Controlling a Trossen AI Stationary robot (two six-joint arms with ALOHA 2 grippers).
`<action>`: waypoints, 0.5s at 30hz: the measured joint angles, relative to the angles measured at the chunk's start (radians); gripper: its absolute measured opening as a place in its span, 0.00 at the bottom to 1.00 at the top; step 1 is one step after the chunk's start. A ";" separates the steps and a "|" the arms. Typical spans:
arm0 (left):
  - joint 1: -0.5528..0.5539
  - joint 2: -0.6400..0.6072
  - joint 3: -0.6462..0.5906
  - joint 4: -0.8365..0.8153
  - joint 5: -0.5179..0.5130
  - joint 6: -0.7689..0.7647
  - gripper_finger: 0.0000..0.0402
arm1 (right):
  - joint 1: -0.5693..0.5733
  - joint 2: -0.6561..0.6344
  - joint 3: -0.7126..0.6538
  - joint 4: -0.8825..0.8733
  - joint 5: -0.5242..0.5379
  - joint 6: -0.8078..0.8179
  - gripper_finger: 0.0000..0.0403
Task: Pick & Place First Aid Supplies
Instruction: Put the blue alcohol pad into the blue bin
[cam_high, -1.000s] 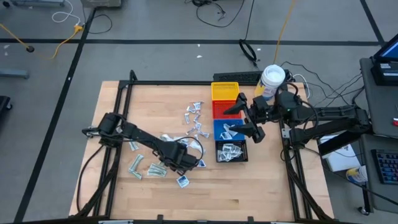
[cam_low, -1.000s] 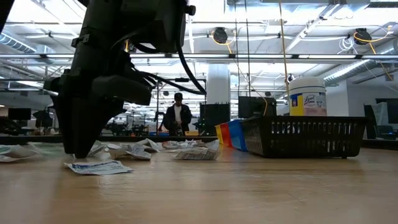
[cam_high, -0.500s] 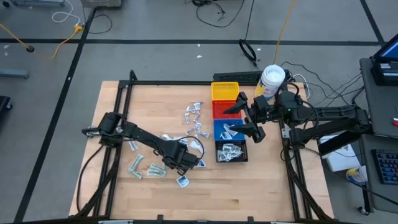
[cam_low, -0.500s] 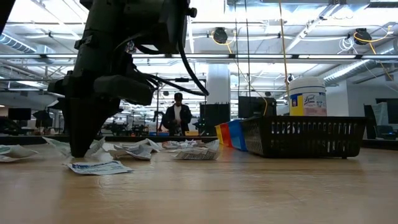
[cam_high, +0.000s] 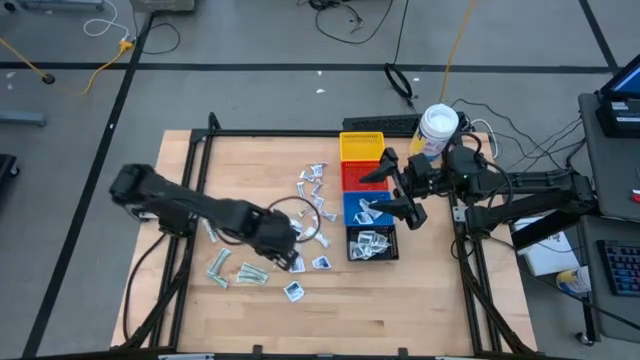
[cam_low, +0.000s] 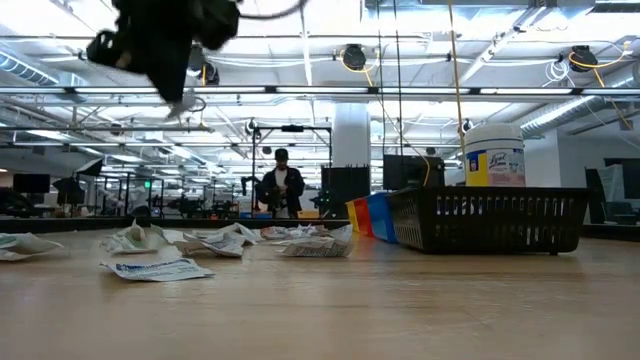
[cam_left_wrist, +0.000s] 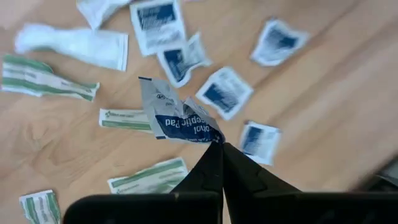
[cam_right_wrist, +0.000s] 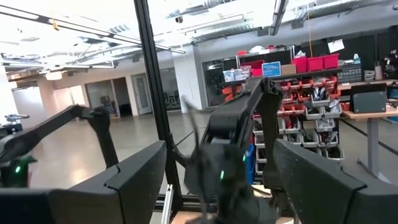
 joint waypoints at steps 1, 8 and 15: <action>0.000 -0.027 0.000 0.005 -0.004 0.004 0.00 | 0.000 0.000 0.000 0.004 0.000 -0.002 0.73; -0.007 -0.200 0.001 0.096 -0.052 0.117 0.00 | -0.012 0.000 0.000 0.007 0.000 0.004 0.73; 0.003 -0.322 0.001 0.263 -0.150 0.364 0.00 | -0.045 0.000 0.000 -0.012 0.001 0.088 0.73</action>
